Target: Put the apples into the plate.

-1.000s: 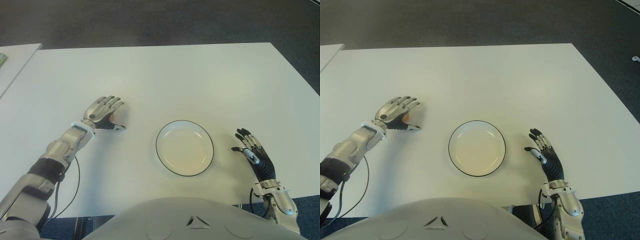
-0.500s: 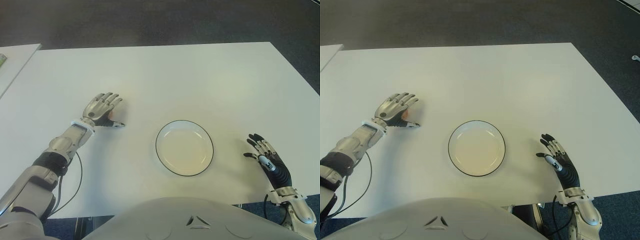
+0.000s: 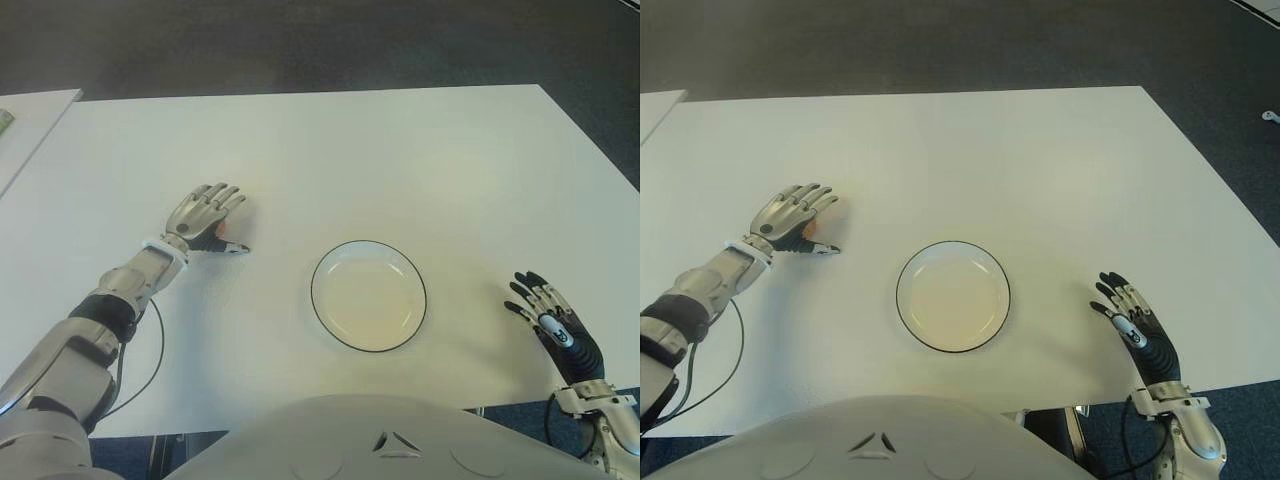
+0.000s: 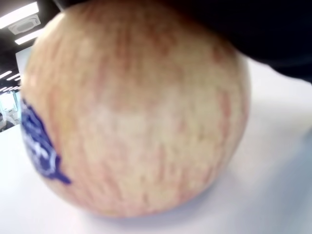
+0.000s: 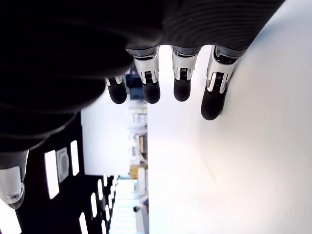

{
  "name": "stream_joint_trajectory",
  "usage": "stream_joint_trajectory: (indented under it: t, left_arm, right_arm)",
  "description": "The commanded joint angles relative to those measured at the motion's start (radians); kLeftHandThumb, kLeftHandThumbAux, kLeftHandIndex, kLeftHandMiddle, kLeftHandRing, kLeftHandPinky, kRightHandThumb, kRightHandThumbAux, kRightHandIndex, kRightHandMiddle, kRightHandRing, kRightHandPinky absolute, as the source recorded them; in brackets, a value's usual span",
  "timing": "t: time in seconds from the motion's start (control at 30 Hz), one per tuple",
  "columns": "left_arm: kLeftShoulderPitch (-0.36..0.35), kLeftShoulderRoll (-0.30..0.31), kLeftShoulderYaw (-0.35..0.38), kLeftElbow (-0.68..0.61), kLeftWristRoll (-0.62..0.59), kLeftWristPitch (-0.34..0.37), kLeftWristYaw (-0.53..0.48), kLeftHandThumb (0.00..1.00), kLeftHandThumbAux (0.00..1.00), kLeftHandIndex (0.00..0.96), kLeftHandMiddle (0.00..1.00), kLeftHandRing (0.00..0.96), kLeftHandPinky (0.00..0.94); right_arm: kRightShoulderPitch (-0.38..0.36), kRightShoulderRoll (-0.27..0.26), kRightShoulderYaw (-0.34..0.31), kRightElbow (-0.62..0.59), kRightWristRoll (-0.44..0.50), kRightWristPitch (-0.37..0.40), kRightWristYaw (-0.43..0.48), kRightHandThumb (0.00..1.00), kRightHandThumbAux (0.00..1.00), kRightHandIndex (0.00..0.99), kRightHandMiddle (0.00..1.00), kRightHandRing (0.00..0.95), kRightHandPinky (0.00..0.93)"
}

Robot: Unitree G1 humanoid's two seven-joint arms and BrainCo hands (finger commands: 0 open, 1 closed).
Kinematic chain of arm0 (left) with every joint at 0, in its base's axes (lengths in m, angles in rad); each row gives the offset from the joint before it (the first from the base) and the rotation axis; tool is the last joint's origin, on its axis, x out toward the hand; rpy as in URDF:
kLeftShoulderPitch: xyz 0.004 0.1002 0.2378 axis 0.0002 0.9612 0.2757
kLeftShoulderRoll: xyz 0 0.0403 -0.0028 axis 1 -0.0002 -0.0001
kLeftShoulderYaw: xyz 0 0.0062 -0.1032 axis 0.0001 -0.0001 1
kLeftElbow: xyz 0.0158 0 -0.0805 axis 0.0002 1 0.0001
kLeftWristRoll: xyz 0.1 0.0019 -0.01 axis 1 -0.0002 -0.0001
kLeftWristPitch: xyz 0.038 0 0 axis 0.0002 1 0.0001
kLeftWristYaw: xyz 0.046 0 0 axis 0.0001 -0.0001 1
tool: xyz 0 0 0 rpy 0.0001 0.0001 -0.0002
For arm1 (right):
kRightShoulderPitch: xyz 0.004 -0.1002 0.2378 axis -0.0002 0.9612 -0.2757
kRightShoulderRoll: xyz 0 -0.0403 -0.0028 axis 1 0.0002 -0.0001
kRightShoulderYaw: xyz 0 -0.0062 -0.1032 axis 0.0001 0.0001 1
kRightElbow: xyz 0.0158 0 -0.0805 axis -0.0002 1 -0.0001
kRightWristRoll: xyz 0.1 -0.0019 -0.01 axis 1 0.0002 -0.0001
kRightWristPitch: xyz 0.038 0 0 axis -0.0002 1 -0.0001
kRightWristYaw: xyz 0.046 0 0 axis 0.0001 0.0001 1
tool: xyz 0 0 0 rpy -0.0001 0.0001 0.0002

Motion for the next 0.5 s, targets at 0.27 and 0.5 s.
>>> stream_joint_trajectory:
  t: [0.27,0.5]
  left_arm:
    - [0.083,0.022,-0.067,-0.004,0.035,-0.014,-0.075,0.499,0.449,0.158,0.167,0.150,0.172]
    - [0.080,0.026,-0.059,0.009,0.020,-0.006,-0.086,0.498,0.454,0.226,0.224,0.199,0.238]
  right_arm:
    - [-0.027,-0.004,-0.010,0.037,-0.001,0.017,0.020,0.041,0.500,0.000,0.000,0.000,0.013]
    - [-0.035,-0.002,-0.002,0.029,-0.012,0.024,0.013,0.036,0.494,0.000,0.000,0.000,0.024]
